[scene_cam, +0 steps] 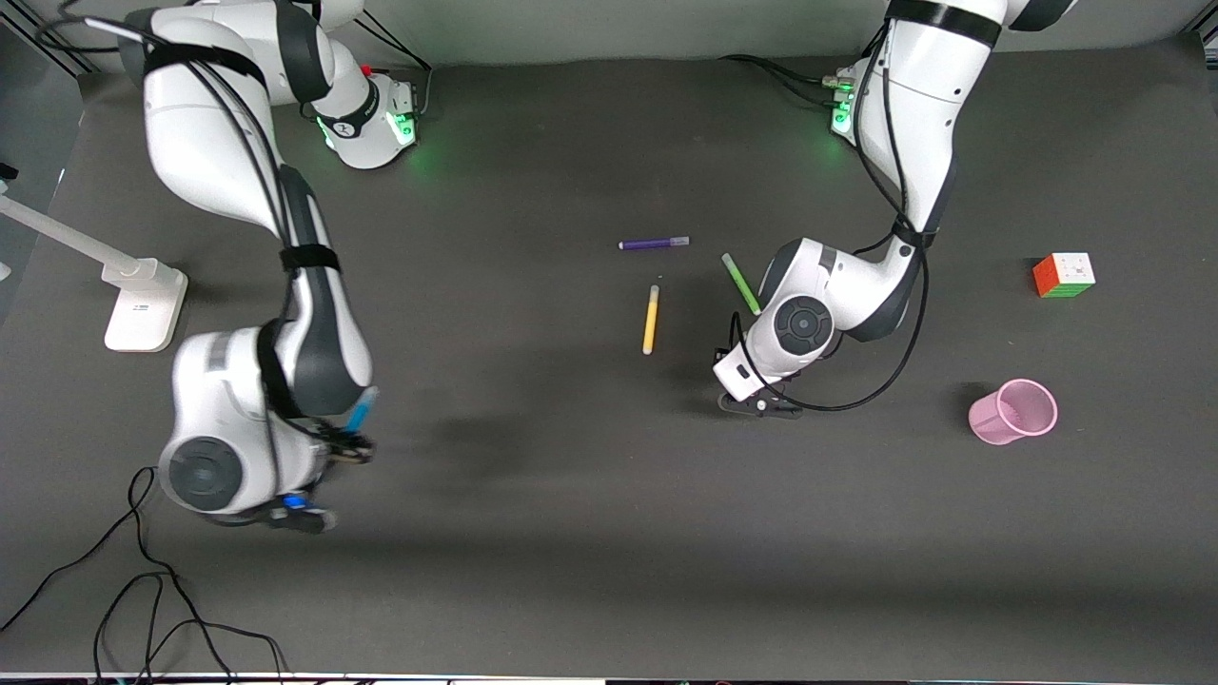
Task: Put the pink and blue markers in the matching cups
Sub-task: 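Carry the blue marker over the blue cup while the left gripper grasps pink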
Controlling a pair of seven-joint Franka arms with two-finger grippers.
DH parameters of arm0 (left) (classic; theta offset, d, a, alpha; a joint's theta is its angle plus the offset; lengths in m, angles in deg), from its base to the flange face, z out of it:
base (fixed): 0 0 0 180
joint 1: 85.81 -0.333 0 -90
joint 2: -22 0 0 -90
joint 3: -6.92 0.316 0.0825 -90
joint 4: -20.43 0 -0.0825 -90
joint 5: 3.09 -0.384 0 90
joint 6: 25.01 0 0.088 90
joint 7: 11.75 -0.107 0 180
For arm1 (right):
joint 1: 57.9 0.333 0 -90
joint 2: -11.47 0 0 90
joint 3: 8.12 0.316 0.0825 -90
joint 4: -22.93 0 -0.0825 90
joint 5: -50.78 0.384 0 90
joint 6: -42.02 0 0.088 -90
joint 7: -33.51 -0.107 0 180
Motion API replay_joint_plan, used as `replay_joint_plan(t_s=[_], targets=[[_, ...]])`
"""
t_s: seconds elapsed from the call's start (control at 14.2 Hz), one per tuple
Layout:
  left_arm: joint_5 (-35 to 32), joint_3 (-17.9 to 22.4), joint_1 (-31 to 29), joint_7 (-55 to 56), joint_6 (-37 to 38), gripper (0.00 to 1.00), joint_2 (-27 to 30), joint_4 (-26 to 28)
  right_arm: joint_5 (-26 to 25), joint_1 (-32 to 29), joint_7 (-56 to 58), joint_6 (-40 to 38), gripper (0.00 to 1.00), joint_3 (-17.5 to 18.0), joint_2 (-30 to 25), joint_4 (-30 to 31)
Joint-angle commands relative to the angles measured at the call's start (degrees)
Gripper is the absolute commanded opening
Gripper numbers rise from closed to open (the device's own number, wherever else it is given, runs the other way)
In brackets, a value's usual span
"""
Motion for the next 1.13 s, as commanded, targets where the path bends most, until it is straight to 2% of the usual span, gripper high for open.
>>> replay_joint_plan(t_s=[0.0, 0.21, 0.35, 0.49, 0.78, 1.06], targets=[[0.5, 0.8, 1.3, 1.1, -0.7, 0.49, 1.2, 1.4, -2.6, -0.1, -0.2, 6.3, 0.0, -4.4, -0.8, -0.5], [0.5, 0.8, 1.3, 1.1, -1.5, 0.21, 1.1, 1.4, -2.6, -0.8, -0.2, 16.2, 0.0, -7.2, -1.8, 4.3], [0.5, 0.8, 1.2, 1.1, -1.4, 0.16, 1.1, 1.4, -2.1, -1.9, -0.3, 20.8, 0.0, -7.5, -1.8, 6.3], [0.5, 0.8, 1.1, 1.1, -1.3, 0.02, 1.3, 1.4, -2.1, -2.0, -0.2, 21.7, 0.0, -7.5, -1.9, 8.0], [0.5, 1.3, 0.3, 1.1, 1.6, 0.0, 4.5, 0.9, -2.3, -0.1, -0.2, 21.9, 0.0, -7.4, -2.8, 12.5], [-0.5, 1.5, -4.9, -0.4, 16.0, 0.0, 10.8, -2.9, -2.9, 0.7, -0.2, 24.4, 0.0, -7.4, -4.1, 16.6]])
